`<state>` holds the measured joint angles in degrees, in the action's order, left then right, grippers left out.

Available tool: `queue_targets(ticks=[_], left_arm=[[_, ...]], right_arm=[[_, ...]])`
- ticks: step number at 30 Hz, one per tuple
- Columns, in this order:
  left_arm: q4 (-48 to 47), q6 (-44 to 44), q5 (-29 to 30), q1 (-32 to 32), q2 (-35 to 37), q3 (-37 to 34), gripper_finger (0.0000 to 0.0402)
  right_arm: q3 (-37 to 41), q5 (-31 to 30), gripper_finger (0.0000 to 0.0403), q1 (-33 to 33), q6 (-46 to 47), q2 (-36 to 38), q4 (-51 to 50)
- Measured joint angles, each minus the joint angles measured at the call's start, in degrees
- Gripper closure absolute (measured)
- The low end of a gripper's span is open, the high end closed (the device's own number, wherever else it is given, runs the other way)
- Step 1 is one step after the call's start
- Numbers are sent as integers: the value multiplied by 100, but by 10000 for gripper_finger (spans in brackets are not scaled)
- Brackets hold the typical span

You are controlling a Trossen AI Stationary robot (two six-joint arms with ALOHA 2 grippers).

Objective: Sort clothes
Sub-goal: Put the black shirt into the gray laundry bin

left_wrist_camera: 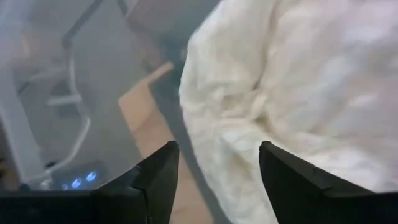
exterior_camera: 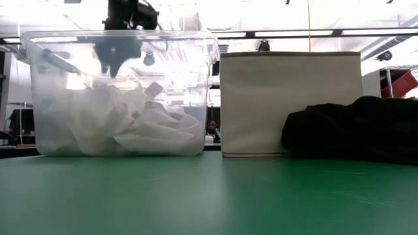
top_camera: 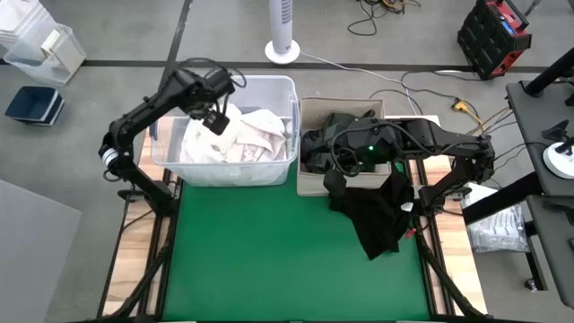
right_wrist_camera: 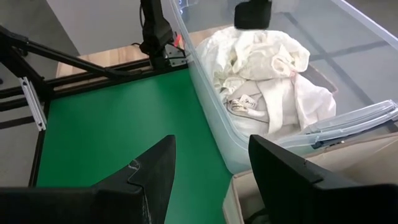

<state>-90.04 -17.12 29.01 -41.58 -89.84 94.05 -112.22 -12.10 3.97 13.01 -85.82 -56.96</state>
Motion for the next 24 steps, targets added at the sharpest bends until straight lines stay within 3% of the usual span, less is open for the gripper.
queue_targets(ticks=[11,18,24], left_arm=[[73,22,-297,757,74,2311,197],[450,85,77,2136,74,3368,197],[447,311,445,3339,78,3572,197]], right_arm=[[0,-1,209,0,5,81,-479],[0,0,209,2,58,279,-1137],[0,4,209,113,149,522,-1930]])
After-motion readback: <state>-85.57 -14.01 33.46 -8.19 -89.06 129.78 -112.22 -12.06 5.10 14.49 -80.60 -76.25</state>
